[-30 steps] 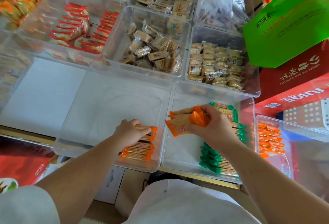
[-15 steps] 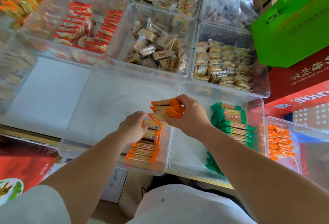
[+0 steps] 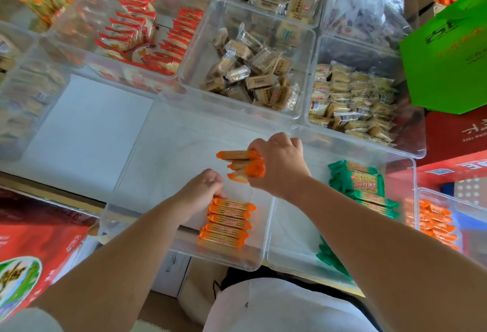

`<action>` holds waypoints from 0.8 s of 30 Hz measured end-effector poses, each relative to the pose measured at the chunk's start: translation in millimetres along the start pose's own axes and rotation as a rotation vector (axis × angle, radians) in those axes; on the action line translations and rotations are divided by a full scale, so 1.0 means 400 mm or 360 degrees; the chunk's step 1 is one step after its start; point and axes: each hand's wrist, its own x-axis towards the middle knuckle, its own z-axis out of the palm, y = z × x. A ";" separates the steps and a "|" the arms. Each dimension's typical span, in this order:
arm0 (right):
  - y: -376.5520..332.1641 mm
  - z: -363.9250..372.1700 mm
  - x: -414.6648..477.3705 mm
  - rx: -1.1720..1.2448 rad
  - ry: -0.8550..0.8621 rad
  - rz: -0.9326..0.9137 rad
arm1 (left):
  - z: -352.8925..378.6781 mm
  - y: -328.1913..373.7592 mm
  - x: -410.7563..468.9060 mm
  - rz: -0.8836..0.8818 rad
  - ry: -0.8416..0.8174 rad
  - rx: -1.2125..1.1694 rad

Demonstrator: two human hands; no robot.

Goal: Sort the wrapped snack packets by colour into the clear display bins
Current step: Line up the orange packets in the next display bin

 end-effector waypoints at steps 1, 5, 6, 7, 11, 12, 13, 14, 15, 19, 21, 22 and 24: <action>-0.007 0.013 0.011 -0.0052 -0.0034 -0.0040 | 0.000 0.000 0.000 -0.0055 0.0023 -0.0112; -0.028 0.074 0.044 -0.0234 -0.0154 -0.0127 | 0.004 0.001 0.015 -0.0078 0.0066 -0.0512; -0.030 0.086 0.049 -0.0282 -0.0173 -0.0131 | 0.005 0.002 0.019 -0.0057 0.0062 -0.0564; -0.030 0.092 0.053 -0.0311 -0.0178 -0.0136 | 0.006 0.002 0.023 -0.0058 0.0071 -0.0618; -0.023 0.091 0.060 -0.0425 -0.0248 -0.0215 | 0.020 0.013 0.049 -0.0285 0.0153 -0.0706; -0.024 0.091 0.061 -0.0492 -0.0304 -0.0242 | 0.025 0.011 0.058 -0.0286 0.0192 -0.0590; -0.025 0.092 0.061 -0.0572 -0.0368 -0.0265 | 0.031 0.011 0.066 -0.0252 0.0249 -0.0466; -0.027 0.094 0.061 -0.0649 -0.0430 -0.0278 | 0.036 0.013 0.071 -0.0214 0.0301 -0.0351; -0.029 0.097 0.061 -0.0720 -0.0482 -0.0281 | 0.041 0.017 0.071 -0.0179 0.0334 -0.0243; -0.026 0.096 0.060 -0.0963 -0.0599 -0.0298 | 0.054 0.024 0.068 -0.0211 0.0371 -0.0002; -0.019 0.082 0.052 -0.0956 -0.0608 -0.0280 | 0.063 0.019 0.070 -0.0185 0.0357 0.0092; -0.014 0.070 0.045 -0.0900 -0.0575 -0.0253 | 0.066 0.010 0.077 -0.0147 0.0341 0.0110; 0.005 0.046 0.022 -0.0705 -0.0394 -0.0195 | 0.067 0.001 0.080 -0.0032 0.0309 0.0184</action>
